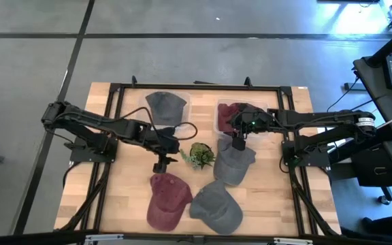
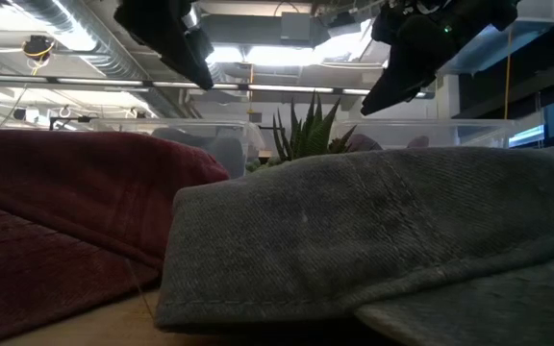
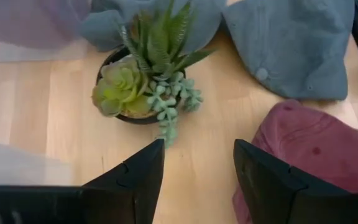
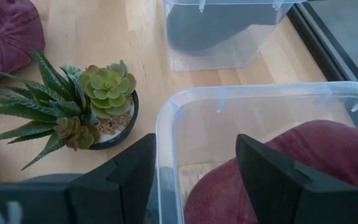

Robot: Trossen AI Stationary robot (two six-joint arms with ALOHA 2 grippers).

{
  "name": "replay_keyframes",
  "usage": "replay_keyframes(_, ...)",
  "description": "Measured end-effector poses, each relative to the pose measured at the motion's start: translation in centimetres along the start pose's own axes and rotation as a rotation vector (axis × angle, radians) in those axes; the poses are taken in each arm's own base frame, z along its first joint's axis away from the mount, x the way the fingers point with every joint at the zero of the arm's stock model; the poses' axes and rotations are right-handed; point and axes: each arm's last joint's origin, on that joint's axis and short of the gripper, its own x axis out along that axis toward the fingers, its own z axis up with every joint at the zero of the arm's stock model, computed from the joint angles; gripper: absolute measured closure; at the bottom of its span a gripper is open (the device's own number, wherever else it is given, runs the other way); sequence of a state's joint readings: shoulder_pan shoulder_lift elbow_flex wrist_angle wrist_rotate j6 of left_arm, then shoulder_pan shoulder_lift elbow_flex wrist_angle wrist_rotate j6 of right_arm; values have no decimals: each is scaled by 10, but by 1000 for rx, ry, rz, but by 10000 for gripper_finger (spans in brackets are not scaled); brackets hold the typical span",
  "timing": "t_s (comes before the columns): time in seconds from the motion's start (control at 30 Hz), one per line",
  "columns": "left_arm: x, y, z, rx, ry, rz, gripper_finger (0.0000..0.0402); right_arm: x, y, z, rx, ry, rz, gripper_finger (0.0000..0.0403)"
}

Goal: Pick & Place hat
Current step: Put the red cap into the right transparent bin

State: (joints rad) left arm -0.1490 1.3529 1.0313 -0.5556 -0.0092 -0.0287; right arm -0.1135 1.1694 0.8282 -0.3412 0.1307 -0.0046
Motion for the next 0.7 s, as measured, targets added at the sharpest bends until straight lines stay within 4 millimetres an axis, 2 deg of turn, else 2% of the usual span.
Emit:
replay_keyframes(0.23,5,-15,0,-18,7,-56,220,0,0,0,0,0,0,182)
replay_keyframes(0.47,27,-42,-8,54,96,-91,221,0,0,0,4,-1,0,182)
replay_keyframes(0.7,49,-65,-26,89,262,-100,222,0,0,0,5,-1,1,182)
